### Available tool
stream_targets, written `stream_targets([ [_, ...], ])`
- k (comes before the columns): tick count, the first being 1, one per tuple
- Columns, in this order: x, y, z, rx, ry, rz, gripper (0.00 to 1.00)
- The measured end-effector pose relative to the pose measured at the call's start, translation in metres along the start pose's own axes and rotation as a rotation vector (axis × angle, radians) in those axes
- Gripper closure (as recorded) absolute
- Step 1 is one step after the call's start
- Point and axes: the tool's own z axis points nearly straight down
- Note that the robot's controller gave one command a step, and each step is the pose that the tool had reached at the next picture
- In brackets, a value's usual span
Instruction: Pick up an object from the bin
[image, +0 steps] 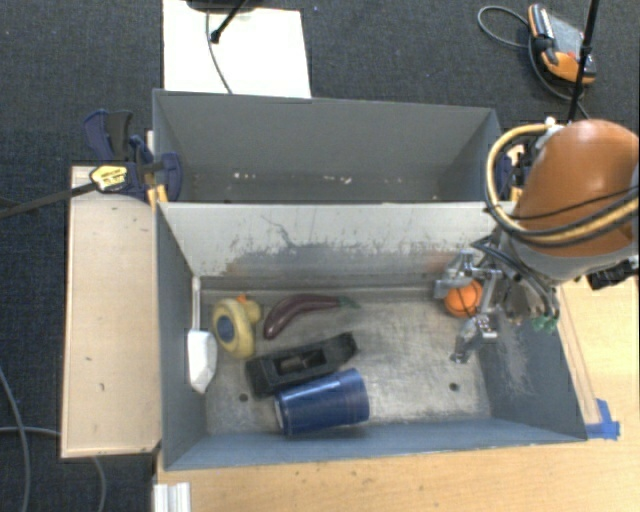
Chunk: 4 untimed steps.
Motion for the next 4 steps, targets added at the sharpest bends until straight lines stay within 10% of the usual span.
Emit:
stream_targets([
  [1, -0.004, 0.032, 0.038, 0.002, -0.009, -0.04, 0.0],
  [2, 0.011, 0.113, 0.064, 0.0, 0.004, 0.081, 0.0],
  [4, -0.012, 0.129, 0.078, -0.002, -0.002, -0.185, 0.0],
])
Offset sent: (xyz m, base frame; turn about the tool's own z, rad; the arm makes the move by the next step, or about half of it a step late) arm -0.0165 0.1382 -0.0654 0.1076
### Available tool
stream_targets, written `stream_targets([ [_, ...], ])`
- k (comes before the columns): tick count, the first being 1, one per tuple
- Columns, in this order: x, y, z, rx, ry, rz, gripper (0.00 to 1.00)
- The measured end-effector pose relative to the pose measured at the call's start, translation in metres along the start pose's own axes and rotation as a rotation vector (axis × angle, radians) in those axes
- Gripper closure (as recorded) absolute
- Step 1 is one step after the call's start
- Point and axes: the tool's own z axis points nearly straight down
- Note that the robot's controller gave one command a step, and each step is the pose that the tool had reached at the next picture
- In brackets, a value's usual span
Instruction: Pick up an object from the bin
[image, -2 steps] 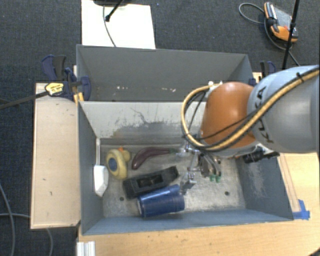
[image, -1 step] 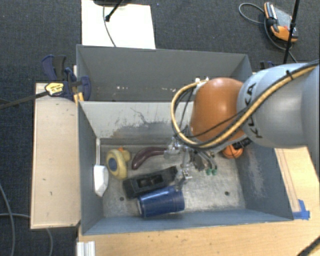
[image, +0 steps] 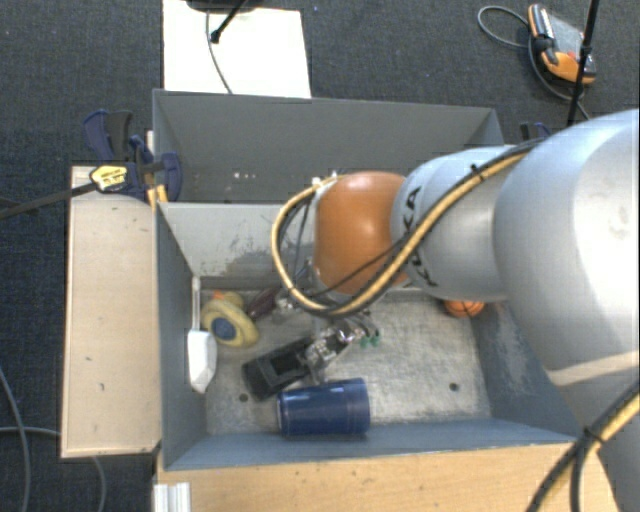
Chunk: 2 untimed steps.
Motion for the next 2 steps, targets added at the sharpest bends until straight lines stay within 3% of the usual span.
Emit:
stream_targets([
  [1, -0.0559, 0.0558, 0.0738, -0.006, 0.039, -0.31, 1.0],
  [2, -0.0559, 0.0558, 0.0738, -0.006, 0.039, -0.31, 1.0],
])
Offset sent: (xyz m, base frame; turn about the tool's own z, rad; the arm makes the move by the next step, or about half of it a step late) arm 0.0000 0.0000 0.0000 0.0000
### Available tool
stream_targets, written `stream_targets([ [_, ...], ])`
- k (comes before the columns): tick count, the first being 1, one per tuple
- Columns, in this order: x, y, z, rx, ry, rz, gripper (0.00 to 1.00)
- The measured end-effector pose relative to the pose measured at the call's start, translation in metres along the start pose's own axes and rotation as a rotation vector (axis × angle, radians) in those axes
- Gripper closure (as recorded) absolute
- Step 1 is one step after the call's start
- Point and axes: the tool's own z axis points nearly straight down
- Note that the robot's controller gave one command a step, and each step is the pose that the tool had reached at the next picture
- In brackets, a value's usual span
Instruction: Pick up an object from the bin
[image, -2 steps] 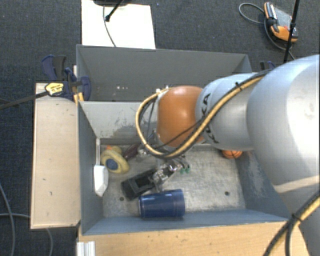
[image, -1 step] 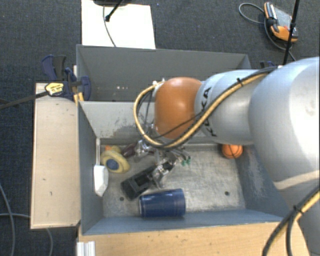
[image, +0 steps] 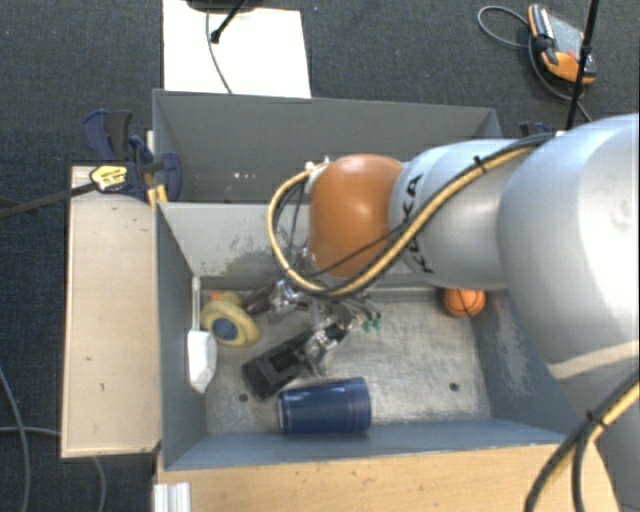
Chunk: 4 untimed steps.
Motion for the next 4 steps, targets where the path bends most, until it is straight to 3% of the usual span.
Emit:
stream_targets([
  [1, 0.002, 0.0, -0.003, 0.0, 0.002, 0.0, 1.0],
  [3, 0.001, -0.001, -0.04, 0.01, -0.031, -0.001, 1.0],
  [4, 0.002, -0.001, -0.05, 0.01, -0.032, 0.0, 1.0],
])
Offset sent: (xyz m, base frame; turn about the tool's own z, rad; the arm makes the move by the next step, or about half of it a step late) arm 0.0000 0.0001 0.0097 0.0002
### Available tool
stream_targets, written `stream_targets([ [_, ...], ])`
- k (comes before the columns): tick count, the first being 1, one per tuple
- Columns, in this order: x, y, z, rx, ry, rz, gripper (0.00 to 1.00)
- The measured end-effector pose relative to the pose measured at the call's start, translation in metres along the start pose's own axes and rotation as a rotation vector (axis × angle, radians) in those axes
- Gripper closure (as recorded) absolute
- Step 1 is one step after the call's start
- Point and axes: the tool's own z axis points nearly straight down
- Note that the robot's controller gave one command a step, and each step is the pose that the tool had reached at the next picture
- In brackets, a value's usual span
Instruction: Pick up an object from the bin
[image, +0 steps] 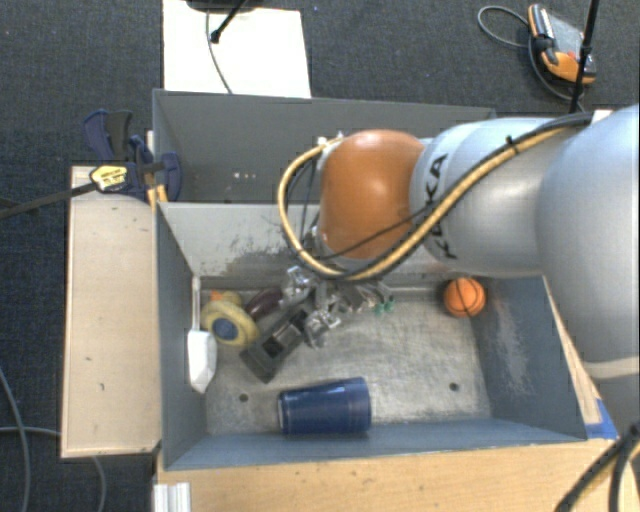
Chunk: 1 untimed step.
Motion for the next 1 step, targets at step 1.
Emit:
stream_targets([
  [1, 0.0017, 0.0003, -0.0185, -0.001, 0.004, 0.001, 1.0],
])
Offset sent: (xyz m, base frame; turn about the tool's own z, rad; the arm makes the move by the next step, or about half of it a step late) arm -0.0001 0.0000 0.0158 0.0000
